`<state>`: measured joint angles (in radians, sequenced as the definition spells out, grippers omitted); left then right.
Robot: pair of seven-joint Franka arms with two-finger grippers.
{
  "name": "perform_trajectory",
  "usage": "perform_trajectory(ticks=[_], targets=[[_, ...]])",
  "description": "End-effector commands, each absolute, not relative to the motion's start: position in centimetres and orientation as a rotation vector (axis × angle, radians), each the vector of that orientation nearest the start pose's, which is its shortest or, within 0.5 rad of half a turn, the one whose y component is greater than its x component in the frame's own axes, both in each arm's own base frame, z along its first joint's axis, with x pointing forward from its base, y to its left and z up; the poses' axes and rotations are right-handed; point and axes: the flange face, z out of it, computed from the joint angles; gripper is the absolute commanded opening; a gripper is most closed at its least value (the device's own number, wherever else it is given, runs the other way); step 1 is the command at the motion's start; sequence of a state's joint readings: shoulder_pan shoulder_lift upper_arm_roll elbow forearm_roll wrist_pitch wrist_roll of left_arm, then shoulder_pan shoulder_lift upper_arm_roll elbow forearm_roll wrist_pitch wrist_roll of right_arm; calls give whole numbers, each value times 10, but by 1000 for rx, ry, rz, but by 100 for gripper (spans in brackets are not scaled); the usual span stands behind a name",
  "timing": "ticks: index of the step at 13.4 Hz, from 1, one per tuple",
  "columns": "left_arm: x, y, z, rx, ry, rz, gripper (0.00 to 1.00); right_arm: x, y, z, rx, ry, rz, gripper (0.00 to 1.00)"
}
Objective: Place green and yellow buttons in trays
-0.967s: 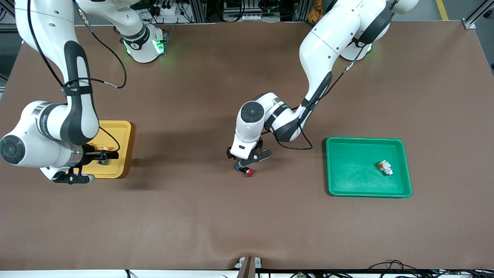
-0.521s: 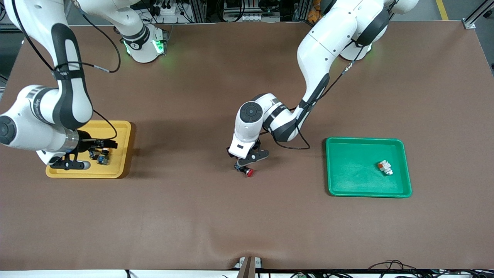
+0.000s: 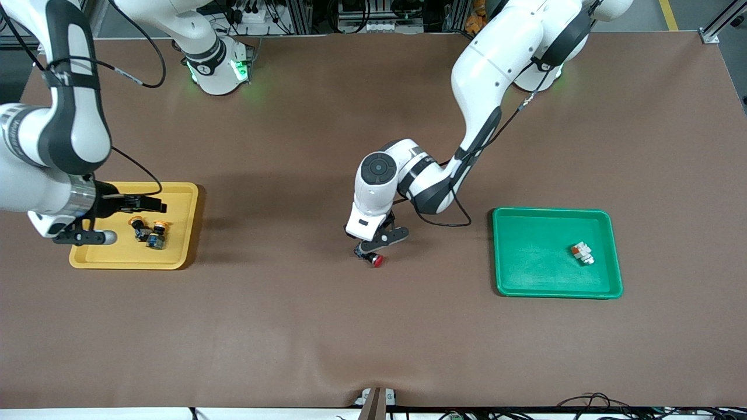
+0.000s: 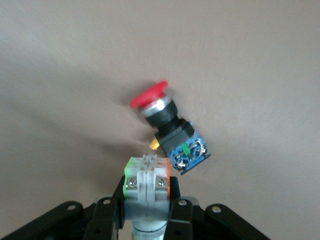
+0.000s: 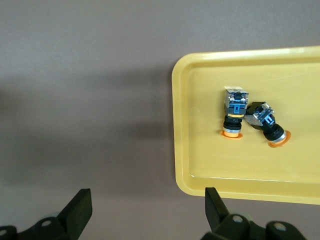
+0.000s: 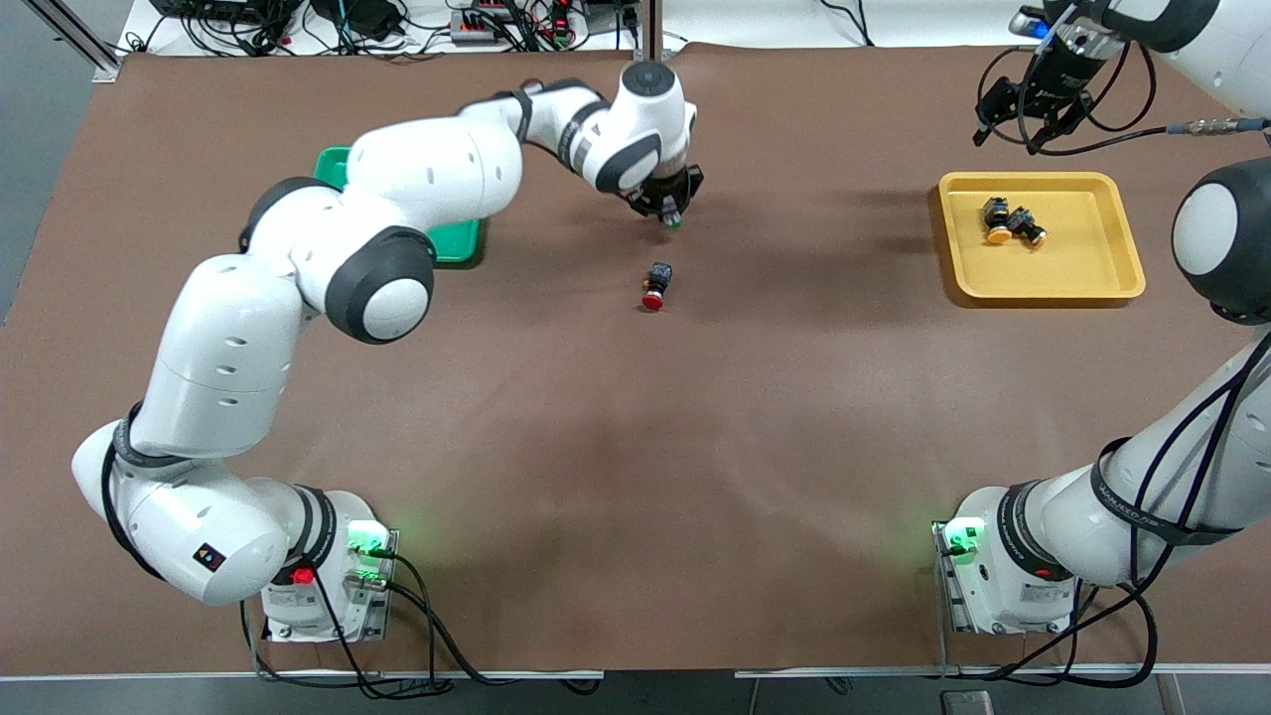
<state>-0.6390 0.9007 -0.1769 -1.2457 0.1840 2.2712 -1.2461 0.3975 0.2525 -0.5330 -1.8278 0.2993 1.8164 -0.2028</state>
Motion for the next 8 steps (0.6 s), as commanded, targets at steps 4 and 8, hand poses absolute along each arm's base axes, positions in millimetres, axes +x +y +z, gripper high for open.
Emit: perform_trajectory(ticks=[4,8], targets=[[615,-417,357,-3120,-577,-93,0,583,-5,453,-2986,153,326,100],[648,-317,402,-3128,-558,5,0,584,0,490,-2972,132,349,100]])
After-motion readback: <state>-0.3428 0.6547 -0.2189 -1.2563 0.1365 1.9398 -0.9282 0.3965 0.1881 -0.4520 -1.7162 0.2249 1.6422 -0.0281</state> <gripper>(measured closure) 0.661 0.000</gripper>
